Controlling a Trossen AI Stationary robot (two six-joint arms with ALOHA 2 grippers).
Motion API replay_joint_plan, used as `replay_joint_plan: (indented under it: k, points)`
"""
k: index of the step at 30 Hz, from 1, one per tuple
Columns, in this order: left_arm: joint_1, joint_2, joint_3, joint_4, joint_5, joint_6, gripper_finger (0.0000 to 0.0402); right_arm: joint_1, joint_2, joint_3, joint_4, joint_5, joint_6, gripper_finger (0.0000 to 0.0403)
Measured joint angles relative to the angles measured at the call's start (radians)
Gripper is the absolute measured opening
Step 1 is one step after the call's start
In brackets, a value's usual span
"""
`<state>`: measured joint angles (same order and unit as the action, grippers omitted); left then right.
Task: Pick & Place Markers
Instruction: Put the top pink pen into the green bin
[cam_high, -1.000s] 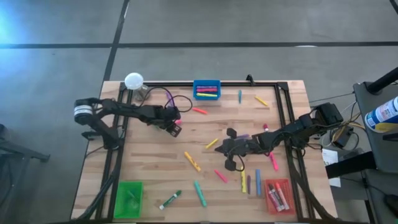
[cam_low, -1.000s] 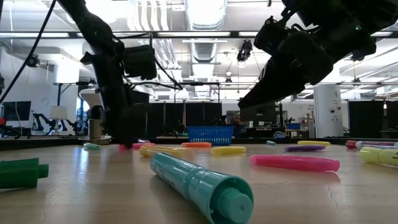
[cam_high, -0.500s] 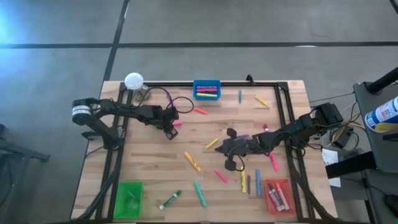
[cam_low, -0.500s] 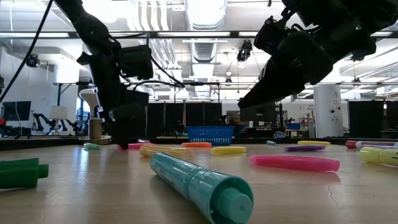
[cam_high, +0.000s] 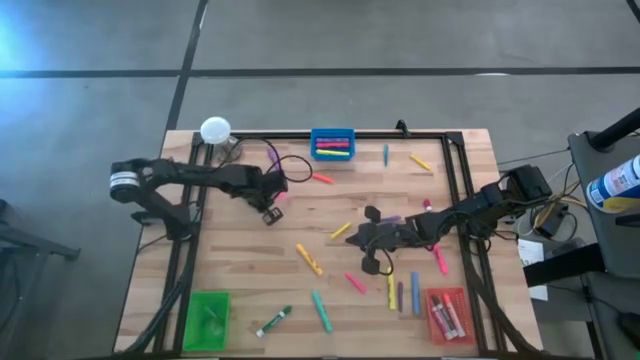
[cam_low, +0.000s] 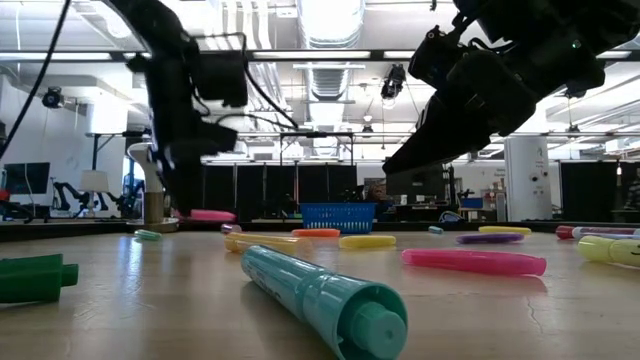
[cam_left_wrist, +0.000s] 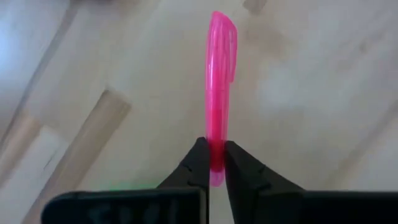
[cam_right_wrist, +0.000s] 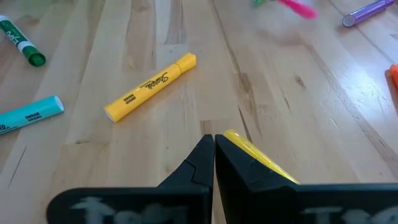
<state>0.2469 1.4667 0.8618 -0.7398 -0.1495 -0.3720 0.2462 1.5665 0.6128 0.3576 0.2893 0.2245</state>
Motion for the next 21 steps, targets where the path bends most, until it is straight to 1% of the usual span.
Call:
replay_joint_plan:
  k: [4,6,8,13,17,21]
  points:
    - [-0.092,-0.075,0.057,-0.188,0.001,-0.144,0.0024,0.0,0.0,0.0,0.0,0.0,0.0,0.0009]
    - [-0.164,-0.122,0.079,-0.274,0.001,-0.26,0.0023,0.0,0.0,0.0,0.0,0.0,0.0,0.0009]
    - [-0.259,-0.163,0.096,-0.348,0.009,-0.387,0.0023,0.0,0.0,-0.002,-0.002,0.0,0.0,0.0009]
    - [-0.551,-0.242,0.137,-0.496,0.011,-0.755,0.0023,0.0,0.0,-0.009,-0.002,0.0,0.0,0.0009]
    - [-0.801,-0.261,0.156,-0.507,0.033,-1.021,0.0023,0.0,0.0,-0.013,-0.001,0.0,0.0,0.0009]
    - [-1.016,-0.247,0.175,-0.506,0.063,-1.248,0.0023,0.0,0.0,-0.014,-0.001,0.001,0.003,0.0009]
